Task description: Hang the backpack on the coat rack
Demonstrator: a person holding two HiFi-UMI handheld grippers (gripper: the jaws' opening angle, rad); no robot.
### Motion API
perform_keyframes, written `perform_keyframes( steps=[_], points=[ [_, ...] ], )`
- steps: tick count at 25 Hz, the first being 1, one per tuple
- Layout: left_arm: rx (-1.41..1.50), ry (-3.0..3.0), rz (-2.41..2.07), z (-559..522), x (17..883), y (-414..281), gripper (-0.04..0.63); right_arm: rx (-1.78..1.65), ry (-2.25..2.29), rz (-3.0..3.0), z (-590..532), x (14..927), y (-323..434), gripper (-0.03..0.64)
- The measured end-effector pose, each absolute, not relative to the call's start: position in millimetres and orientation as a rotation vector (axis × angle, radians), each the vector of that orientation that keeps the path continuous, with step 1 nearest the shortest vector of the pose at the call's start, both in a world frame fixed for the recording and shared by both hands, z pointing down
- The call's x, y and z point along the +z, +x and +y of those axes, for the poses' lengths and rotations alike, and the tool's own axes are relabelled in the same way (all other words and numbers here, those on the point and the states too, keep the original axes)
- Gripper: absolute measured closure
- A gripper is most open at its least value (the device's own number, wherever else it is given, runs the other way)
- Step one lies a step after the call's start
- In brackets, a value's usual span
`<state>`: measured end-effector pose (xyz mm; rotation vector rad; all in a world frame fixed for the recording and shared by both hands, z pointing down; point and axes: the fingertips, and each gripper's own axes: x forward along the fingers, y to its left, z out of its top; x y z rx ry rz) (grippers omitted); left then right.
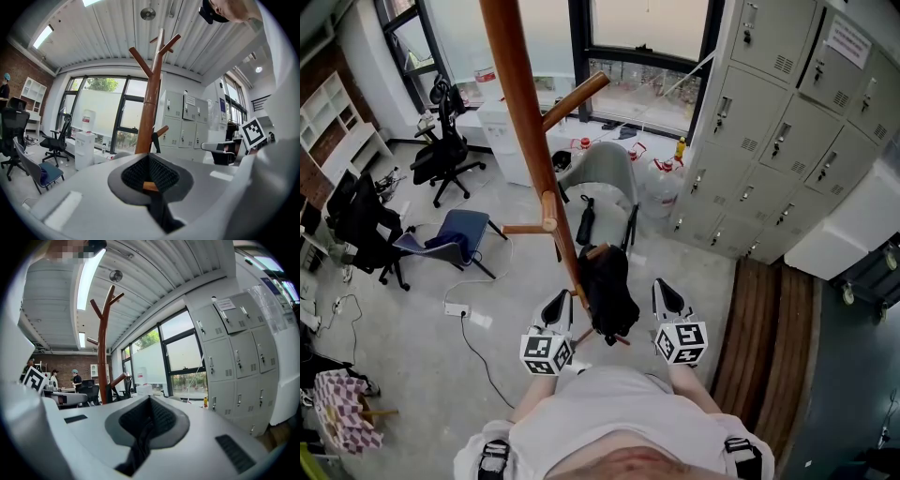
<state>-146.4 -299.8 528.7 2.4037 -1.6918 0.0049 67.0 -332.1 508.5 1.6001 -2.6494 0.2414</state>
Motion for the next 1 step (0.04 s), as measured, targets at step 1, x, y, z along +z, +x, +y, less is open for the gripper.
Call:
perform_keyframes(
  steps=[1],
  points=[
    [0.006, 2.404, -1.692, -299.8, 528.9, -146.0, 0.583, 0.246, 1.6, -2.649, -332.2, 509.2, 67.4, 0.61]
  ],
)
